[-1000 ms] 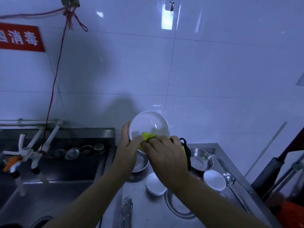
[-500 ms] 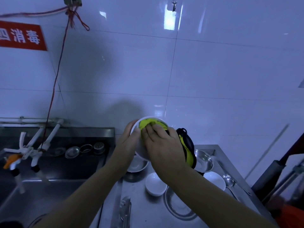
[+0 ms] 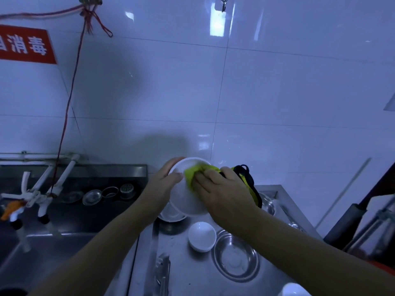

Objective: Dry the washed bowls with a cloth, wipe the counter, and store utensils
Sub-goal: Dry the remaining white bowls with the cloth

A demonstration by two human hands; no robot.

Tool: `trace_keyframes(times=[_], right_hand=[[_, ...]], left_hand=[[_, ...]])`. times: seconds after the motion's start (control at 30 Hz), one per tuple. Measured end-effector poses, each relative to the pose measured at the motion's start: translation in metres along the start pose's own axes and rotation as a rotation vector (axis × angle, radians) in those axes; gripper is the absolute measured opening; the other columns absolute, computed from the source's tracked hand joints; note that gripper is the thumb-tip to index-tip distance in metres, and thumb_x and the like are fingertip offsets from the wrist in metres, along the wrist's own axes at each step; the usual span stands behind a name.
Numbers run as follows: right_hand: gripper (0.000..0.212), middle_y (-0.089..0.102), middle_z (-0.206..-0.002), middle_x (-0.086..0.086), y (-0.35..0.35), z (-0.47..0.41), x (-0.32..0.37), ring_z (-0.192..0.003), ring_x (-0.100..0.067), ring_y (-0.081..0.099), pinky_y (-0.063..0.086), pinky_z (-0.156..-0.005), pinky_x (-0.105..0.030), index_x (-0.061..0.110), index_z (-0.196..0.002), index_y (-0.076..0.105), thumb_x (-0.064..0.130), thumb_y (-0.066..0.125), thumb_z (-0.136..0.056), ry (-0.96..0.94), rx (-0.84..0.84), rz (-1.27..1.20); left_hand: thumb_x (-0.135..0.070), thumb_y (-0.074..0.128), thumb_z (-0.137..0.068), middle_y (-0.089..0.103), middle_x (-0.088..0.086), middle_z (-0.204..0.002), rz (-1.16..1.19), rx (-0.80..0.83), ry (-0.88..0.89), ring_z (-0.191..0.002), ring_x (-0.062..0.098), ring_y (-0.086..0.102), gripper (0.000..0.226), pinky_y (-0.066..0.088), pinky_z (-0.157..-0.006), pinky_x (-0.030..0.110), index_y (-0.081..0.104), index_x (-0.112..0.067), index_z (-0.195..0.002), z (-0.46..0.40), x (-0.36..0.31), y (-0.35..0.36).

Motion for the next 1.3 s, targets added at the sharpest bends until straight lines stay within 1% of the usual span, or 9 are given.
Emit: trace_keyframes(times=[0.13,0.4,0.5,0.57,0.67,0.9,1.07,1.2,1.3], right_hand=[[0.038,0.069,-0.111,0.004,0.0,-0.012,0.007,-0.101,-0.017,0.062,0.042,-0.087,-0.033,0.018,-0.106,0.072,0.021,0.04,-0.085,0.017,-0.041,-0.012],[0.015,0.068,-0.107,0.01,0.011,0.001,-0.006,-0.099,-0.017,0.06,0.04,-0.08,-0.033,0.026,-0.097,0.07,0.017,0.061,-0.09,-0.285,-0.079,-0.105],[0.026,0.068,-0.1,0.005,0.003,-0.008,-0.031,-0.097,-0.017,0.063,0.044,-0.072,-0.032,0.021,-0.093,0.069,0.014,0.045,-0.098,-0.338,-0.082,0.039],[0.05,0.068,-0.106,0.003,-0.003,-0.017,-0.035,-0.102,-0.015,0.063,0.048,-0.073,-0.031,0.016,-0.099,0.07,0.007,0.022,-0.104,-0.383,-0.117,0.106],[0.054,0.068,-0.116,0.005,-0.007,-0.018,-0.033,-0.108,-0.014,0.062,0.05,-0.08,-0.033,0.018,-0.108,0.071,0.008,0.018,-0.104,-0.416,-0.194,0.102],[0.036,0.067,-0.117,-0.003,0.006,0.004,-0.013,-0.101,-0.026,0.061,0.037,-0.074,-0.034,0.01,-0.112,0.068,0.025,0.05,-0.085,0.04,-0.226,-0.202],[0.039,0.068,-0.105,0.001,0.009,0.007,0.034,-0.089,-0.025,0.057,0.04,-0.068,-0.035,0.016,-0.105,0.067,0.026,0.068,-0.066,0.367,-0.263,-0.477],[0.017,0.071,-0.095,0.004,0.012,0.006,0.033,-0.081,-0.023,0.061,0.038,-0.063,-0.032,0.019,-0.095,0.07,0.02,0.071,-0.078,0.291,-0.37,-0.435],[0.018,0.069,-0.083,0.004,0.023,0.018,0.012,-0.077,-0.021,0.063,0.039,-0.06,-0.031,0.02,-0.081,0.069,0.011,0.058,-0.091,0.048,-0.361,-0.266]], left_hand=[[-0.033,0.049,-0.083,0.066,0.009,-0.115,0.007,0.037,0.004,-0.111,0.029,0.06,0.034,0.044,-0.099,0.049,0.063,-0.024,-0.112,-0.003,-0.004,0.007],[-0.017,0.046,-0.07,0.064,0.003,-0.109,-0.125,0.088,0.033,-0.098,0.015,0.06,0.042,0.048,-0.08,0.026,0.061,-0.027,-0.108,-0.007,-0.027,-0.003],[-0.011,0.044,-0.061,0.062,0.01,-0.113,-0.175,0.138,0.008,-0.102,0.02,0.058,0.057,0.045,-0.085,0.031,0.058,-0.015,-0.116,-0.009,-0.036,0.001],[-0.005,0.046,-0.062,0.064,0.009,-0.104,-0.177,0.241,-0.007,-0.092,0.011,0.06,0.056,0.047,-0.078,0.021,0.058,-0.008,-0.116,-0.009,-0.041,0.006],[0.007,0.045,-0.072,0.062,0.004,-0.096,-0.179,0.341,-0.006,-0.082,0.001,0.059,0.044,0.046,-0.072,0.011,0.059,-0.005,-0.112,-0.008,-0.046,0.01],[-0.017,0.045,-0.062,0.066,-0.013,-0.097,-0.214,-0.066,0.112,-0.092,0.012,0.059,0.042,0.047,-0.076,0.028,0.062,-0.041,-0.093,-0.012,-0.034,-0.003],[-0.019,0.041,-0.071,0.064,-0.027,-0.093,-0.135,-0.25,0.185,-0.087,-0.005,0.059,0.039,0.048,-0.067,0.013,0.06,-0.044,-0.094,-0.005,-0.014,0.01],[-0.02,0.042,-0.071,0.064,-0.027,-0.092,-0.12,-0.253,0.15,-0.086,-0.005,0.059,0.039,0.046,-0.066,0.013,0.059,-0.045,-0.095,-0.005,-0.011,0.009],[-0.023,0.044,-0.069,0.064,-0.007,-0.103,-0.295,-0.027,0.023,-0.098,0.018,0.059,0.039,0.048,-0.074,0.029,0.058,-0.037,-0.102,-0.01,-0.011,-0.002]])
Point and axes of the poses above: each hand's wrist, its own z-axis away from the middle knuckle, its own y-axis out of the palm, x = y × z, the point moved 3 cm from there along -z, towards the middle knuckle
